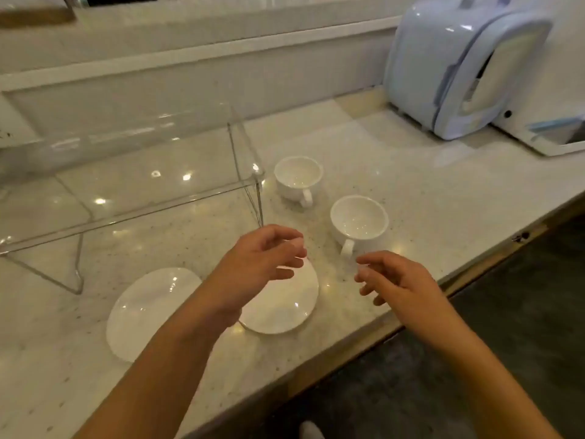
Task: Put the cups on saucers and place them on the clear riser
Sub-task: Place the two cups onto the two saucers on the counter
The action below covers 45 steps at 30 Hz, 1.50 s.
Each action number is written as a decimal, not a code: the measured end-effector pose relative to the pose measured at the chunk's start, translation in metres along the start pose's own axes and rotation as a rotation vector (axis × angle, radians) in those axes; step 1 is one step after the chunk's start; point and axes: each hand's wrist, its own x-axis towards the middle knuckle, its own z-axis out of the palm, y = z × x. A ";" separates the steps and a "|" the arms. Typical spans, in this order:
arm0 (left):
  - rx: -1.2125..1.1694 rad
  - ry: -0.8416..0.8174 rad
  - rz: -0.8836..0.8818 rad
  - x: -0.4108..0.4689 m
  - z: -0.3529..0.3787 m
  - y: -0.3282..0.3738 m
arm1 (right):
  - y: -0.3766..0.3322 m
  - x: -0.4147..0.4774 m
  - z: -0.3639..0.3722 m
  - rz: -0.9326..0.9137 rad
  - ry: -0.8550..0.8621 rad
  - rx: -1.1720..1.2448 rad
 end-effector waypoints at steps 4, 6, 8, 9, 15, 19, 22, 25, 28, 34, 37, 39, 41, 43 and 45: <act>-0.200 0.049 -0.131 0.044 0.007 0.006 | 0.002 0.024 0.004 0.130 0.061 0.068; -0.335 0.004 -0.211 0.064 0.012 0.006 | 0.005 0.033 0.007 0.178 0.073 0.118; -0.400 -0.026 -0.243 0.082 0.017 0.002 | 0.008 0.039 0.009 0.191 0.112 0.213; -0.408 -0.019 -0.247 0.090 0.020 0.000 | 0.009 0.041 0.011 0.196 0.142 0.253; -0.528 -0.012 -0.310 0.118 0.030 -0.002 | 0.010 0.044 0.021 0.260 0.241 0.442; -0.617 -0.028 -0.406 0.126 0.031 -0.004 | 0.011 0.042 0.029 0.324 0.226 0.507; -0.631 0.005 -0.420 0.132 0.029 -0.008 | 0.012 0.039 0.039 0.344 0.196 0.559; -0.617 0.008 -0.426 0.138 0.027 -0.011 | 0.011 0.041 0.043 0.343 0.123 0.555; -0.603 0.025 -0.417 0.141 0.026 -0.012 | 0.010 0.044 0.039 0.353 0.087 0.539; -0.519 0.154 -0.349 0.146 0.027 -0.018 | 0.018 0.045 0.045 0.378 0.265 0.571; -0.458 0.218 -0.273 0.147 0.028 -0.023 | 0.019 0.046 0.049 0.379 0.346 0.606; -0.396 0.269 -0.223 0.147 0.026 -0.026 | 0.020 0.046 0.049 0.379 0.386 0.630; -0.375 0.299 -0.193 0.145 0.024 -0.027 | 0.020 0.046 0.045 0.377 0.415 0.632; -0.368 0.301 -0.180 0.140 0.024 -0.028 | 0.022 0.045 0.038 0.373 0.435 0.616; -0.340 0.291 -0.167 0.133 0.026 -0.029 | 0.024 0.042 0.031 0.359 0.456 0.578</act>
